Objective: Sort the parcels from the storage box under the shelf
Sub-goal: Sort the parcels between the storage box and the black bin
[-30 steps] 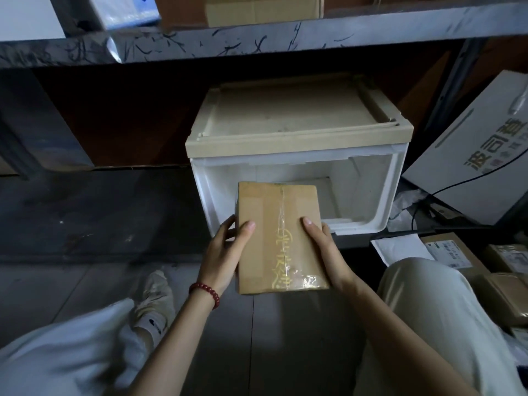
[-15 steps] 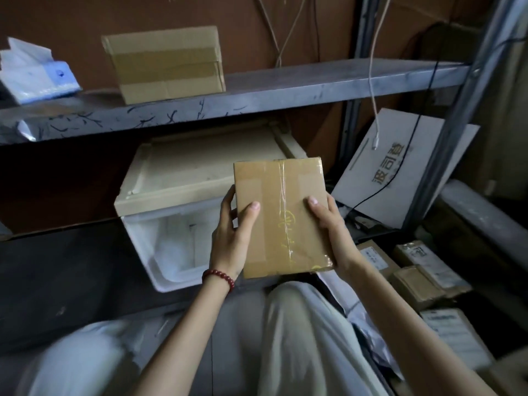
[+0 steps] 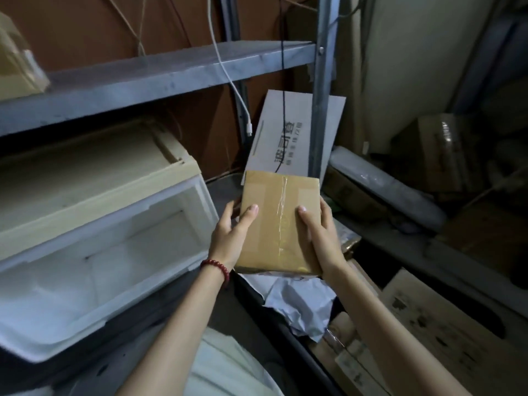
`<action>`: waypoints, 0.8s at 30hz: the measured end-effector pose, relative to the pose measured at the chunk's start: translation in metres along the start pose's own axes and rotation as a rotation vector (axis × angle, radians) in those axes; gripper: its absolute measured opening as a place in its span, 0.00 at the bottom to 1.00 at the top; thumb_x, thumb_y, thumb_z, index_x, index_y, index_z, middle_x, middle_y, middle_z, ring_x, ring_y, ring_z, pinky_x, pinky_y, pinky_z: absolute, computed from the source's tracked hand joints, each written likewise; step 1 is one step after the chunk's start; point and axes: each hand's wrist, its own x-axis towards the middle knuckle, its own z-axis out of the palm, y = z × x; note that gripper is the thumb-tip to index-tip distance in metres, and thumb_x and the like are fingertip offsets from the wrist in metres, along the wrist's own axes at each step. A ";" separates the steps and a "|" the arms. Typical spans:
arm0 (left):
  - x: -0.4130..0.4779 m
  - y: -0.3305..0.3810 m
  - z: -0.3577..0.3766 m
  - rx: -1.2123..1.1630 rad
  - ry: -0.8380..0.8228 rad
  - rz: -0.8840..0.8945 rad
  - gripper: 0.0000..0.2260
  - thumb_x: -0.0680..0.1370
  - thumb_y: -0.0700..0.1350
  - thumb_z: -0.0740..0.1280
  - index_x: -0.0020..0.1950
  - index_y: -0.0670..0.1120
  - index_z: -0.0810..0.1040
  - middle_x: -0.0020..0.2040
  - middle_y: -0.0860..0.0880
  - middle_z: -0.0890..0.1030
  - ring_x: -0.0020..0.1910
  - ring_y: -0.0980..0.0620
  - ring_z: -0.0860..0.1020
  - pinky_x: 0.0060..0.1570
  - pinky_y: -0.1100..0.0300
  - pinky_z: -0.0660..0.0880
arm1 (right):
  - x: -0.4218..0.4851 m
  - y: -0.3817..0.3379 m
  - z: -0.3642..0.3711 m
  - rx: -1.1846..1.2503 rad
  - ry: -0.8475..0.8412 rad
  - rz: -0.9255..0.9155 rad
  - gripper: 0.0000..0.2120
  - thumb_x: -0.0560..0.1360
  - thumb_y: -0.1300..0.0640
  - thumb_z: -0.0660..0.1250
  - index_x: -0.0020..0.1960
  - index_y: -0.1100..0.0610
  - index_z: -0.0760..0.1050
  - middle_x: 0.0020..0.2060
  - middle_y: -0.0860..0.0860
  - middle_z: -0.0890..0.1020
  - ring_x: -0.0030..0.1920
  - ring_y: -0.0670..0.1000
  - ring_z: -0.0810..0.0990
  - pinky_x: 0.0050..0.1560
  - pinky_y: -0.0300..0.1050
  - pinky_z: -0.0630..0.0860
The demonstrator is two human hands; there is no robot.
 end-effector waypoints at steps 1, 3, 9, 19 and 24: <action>0.003 -0.005 0.006 0.000 -0.038 -0.016 0.20 0.76 0.60 0.64 0.66 0.57 0.70 0.59 0.53 0.78 0.55 0.53 0.78 0.53 0.55 0.76 | -0.003 0.007 -0.006 -0.015 0.039 -0.013 0.28 0.76 0.44 0.66 0.72 0.40 0.59 0.61 0.41 0.73 0.56 0.42 0.76 0.48 0.37 0.75; 0.009 -0.016 0.018 -0.003 -0.109 -0.055 0.19 0.76 0.59 0.65 0.66 0.59 0.69 0.59 0.54 0.77 0.55 0.53 0.77 0.53 0.55 0.76 | -0.011 0.022 -0.015 -0.041 0.122 -0.041 0.29 0.76 0.45 0.66 0.73 0.39 0.57 0.63 0.41 0.71 0.61 0.45 0.75 0.57 0.44 0.75; 0.011 -0.056 0.041 0.014 -0.226 -0.161 0.15 0.72 0.59 0.70 0.56 0.60 0.74 0.56 0.51 0.80 0.51 0.53 0.80 0.51 0.54 0.78 | -0.034 0.061 -0.029 -0.095 0.273 0.034 0.35 0.74 0.43 0.68 0.74 0.36 0.52 0.69 0.42 0.66 0.64 0.45 0.71 0.63 0.46 0.71; 0.025 -0.095 0.018 -0.065 -0.176 -0.199 0.23 0.68 0.56 0.68 0.63 0.58 0.73 0.60 0.50 0.79 0.56 0.51 0.79 0.54 0.51 0.77 | 0.004 0.075 -0.006 -0.133 0.207 0.068 0.35 0.73 0.48 0.71 0.74 0.39 0.56 0.64 0.40 0.69 0.59 0.42 0.74 0.61 0.46 0.73; 0.046 -0.097 0.005 -0.115 -0.195 -0.124 0.21 0.69 0.50 0.67 0.61 0.62 0.75 0.57 0.61 0.78 0.56 0.64 0.77 0.49 0.67 0.73 | 0.020 0.091 0.017 -0.081 0.344 0.100 0.33 0.75 0.48 0.69 0.72 0.36 0.54 0.58 0.36 0.71 0.56 0.43 0.75 0.59 0.45 0.72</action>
